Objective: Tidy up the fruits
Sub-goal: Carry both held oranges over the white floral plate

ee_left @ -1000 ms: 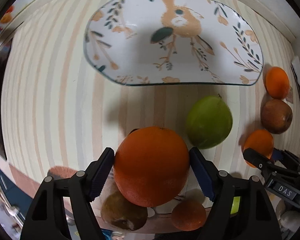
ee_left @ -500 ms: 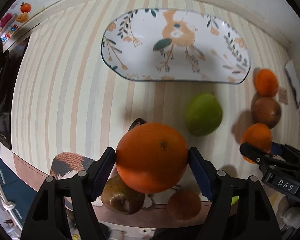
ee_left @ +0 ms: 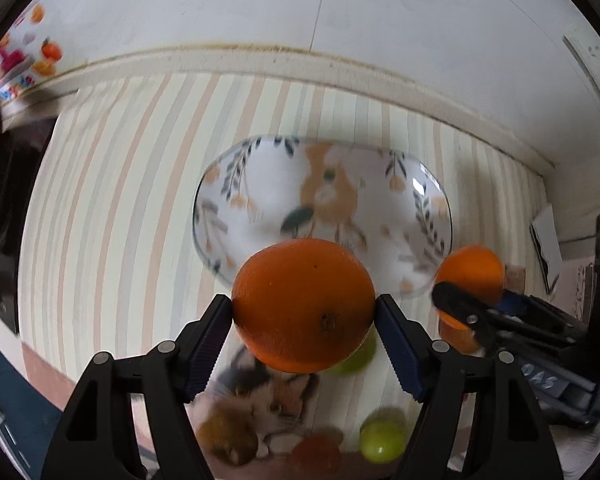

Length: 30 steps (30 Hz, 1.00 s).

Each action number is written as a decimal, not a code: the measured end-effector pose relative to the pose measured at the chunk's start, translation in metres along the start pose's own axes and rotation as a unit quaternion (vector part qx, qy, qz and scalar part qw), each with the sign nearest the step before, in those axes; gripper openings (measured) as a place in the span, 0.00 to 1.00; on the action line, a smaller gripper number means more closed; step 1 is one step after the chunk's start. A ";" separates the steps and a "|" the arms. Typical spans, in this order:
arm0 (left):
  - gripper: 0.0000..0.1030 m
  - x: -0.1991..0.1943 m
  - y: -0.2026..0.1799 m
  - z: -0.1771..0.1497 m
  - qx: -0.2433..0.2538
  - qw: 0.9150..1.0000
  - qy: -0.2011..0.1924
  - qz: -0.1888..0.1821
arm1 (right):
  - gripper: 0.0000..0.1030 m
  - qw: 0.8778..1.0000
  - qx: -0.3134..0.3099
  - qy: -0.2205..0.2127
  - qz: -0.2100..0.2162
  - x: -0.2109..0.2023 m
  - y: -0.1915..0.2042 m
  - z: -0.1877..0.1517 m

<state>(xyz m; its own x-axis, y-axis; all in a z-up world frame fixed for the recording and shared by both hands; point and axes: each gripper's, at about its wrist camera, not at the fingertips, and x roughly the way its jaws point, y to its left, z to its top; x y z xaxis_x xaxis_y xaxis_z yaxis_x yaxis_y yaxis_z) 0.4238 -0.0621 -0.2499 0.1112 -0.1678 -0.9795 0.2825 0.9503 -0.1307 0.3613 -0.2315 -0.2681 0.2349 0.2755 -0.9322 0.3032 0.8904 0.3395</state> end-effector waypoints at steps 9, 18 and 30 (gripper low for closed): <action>0.69 0.037 0.012 0.069 -0.030 0.998 0.045 -0.010 | 0.65 0.999 -0.030 0.040 -0.020 0.063 0.010 0.057; 0.70 0.064 0.029 0.101 -0.063 0.994 0.082 -0.017 | 0.65 0.996 -0.038 0.081 -0.019 0.112 0.018 0.087; 0.71 0.064 0.028 0.106 -0.071 0.993 0.097 -0.013 | 0.80 0.996 -0.029 0.087 -0.003 0.107 0.018 0.098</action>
<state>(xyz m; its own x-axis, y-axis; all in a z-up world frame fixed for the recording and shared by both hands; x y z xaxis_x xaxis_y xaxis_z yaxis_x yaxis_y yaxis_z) 0.5395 -0.0738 -0.3006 -0.0834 -0.1520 -0.9849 0.1442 0.9761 -0.1628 0.4828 -0.2215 -0.3496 0.0679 0.3250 -0.9433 0.2482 0.9102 0.3315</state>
